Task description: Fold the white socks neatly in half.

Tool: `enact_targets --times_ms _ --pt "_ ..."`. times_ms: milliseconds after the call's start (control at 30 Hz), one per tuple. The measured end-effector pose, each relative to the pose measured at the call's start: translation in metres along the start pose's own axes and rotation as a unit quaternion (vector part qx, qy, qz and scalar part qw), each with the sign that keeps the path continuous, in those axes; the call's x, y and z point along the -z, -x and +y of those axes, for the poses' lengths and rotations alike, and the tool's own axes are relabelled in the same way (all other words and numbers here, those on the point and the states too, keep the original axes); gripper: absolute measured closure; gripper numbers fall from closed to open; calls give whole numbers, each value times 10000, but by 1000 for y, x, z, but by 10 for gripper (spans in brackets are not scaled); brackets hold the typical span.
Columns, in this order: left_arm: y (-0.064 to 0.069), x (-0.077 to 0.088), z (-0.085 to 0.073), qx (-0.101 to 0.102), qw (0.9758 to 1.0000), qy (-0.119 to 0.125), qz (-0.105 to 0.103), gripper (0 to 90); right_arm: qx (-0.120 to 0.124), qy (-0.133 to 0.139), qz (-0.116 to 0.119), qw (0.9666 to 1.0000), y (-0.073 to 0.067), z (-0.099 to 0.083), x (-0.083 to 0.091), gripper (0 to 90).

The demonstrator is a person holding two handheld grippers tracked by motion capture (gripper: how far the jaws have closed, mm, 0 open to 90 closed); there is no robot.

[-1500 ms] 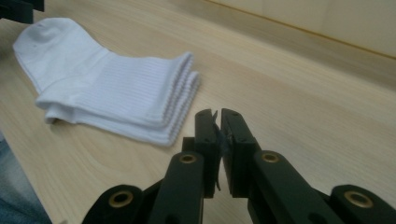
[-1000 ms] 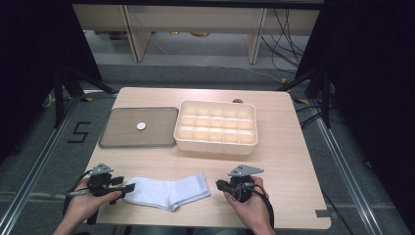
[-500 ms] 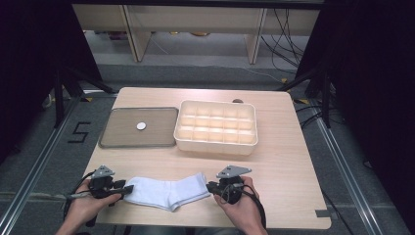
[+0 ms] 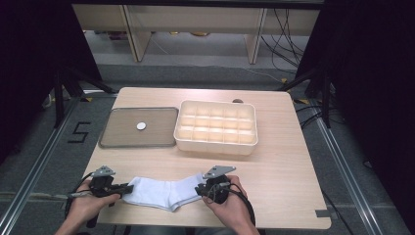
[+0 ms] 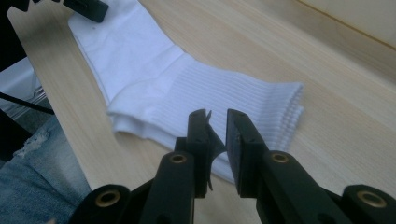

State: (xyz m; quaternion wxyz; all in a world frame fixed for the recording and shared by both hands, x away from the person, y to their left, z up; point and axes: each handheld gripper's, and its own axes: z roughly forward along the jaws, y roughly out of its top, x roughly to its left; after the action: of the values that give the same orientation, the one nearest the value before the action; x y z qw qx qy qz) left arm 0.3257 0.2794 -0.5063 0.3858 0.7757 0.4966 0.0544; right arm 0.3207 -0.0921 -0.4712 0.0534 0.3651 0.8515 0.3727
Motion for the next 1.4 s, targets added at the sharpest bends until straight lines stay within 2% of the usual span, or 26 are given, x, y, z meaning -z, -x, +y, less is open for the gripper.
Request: enact_targets --times_ms 33,67,100,200,233,267,400,433,467,500,600,733,800,833,967,1100,1167,1233,1300,1367,1400 --pt "1 4 3 153 9998 78 -135 807 -13 -53 5 10000 -2 2 -1 800" --pt "1 4 3 153 9998 78 -135 806 -13 -53 5 10000 -2 2 -1 800" --pt "2 9 6 165 9995 80 -243 805 62 -30 34 10000 -3 4 -3 804" --pt "4 12 10 160 9992 117 -354 804 56 -64 84 9999 -6 7 -6 811" --pt "5 14 11 164 9990 114 -398 802 129 -62 114 9998 -8 9 -9 819" --pt "8 16 14 169 9984 213 -501 802 156 -72 110 9998 -10 10 -12 824" --pt "11 19 19 131 9980 258 -561 800 116 -186 209 9995 -13 13 -20 843" --pt "12 20 20 120 9978 260 -595 800 96 -167 199 9996 -13 12 -24 850" --pt "13 21 21 110 9976 265 -623 799 106 -284 195 9994 -12 13 -26 857" --pt "15 21 23 96 9972 304 -671 799 57 -381 131 9992 -10 11 -31 867" --pt "18 22 26 122 9964 339 -773 799 -21 -451 -3 9990 -8 9 -34 876" --pt "21 22 29 119 9960 374 -808 800 1 -531 -19 9986 -7 6 -39 880" --pt "23 22 31 124 9954 380 -866 800 108 -473 -68 9988 -7 3 -44 885" --pt "24 22 32 107 9952 402 -887 800 12 -573 -56 9983 -9 4 -43 887" --pt "26 21 35 82 9950 413 -900 800 -13 -582 -13 9983 -10 4 -44 888" --pt "26 21 37 82 9952 398 -890 800 102 -487 -61 9987 -8 4 -44 881" --pt "27 21 37 78 9951 415 -898 800 -100 -262 -8 9996 -9 6 -37 900" --pt "27 22 37 73 9949 429 -910 800 -190 -25 -260 9995 -4 11 -23 900" --pt "28 22 38 54 9949 418 -911 800 -375 150 -617 9973 8 13 -12 900" --pt "28 21 38 63 9949 410 -918 800 -529 -26 -876 9947 22 11 -4 900" --pt "28 21 38 63 9949 410 -918 800 -529 -26 -876 9947 22 11 -4 900"
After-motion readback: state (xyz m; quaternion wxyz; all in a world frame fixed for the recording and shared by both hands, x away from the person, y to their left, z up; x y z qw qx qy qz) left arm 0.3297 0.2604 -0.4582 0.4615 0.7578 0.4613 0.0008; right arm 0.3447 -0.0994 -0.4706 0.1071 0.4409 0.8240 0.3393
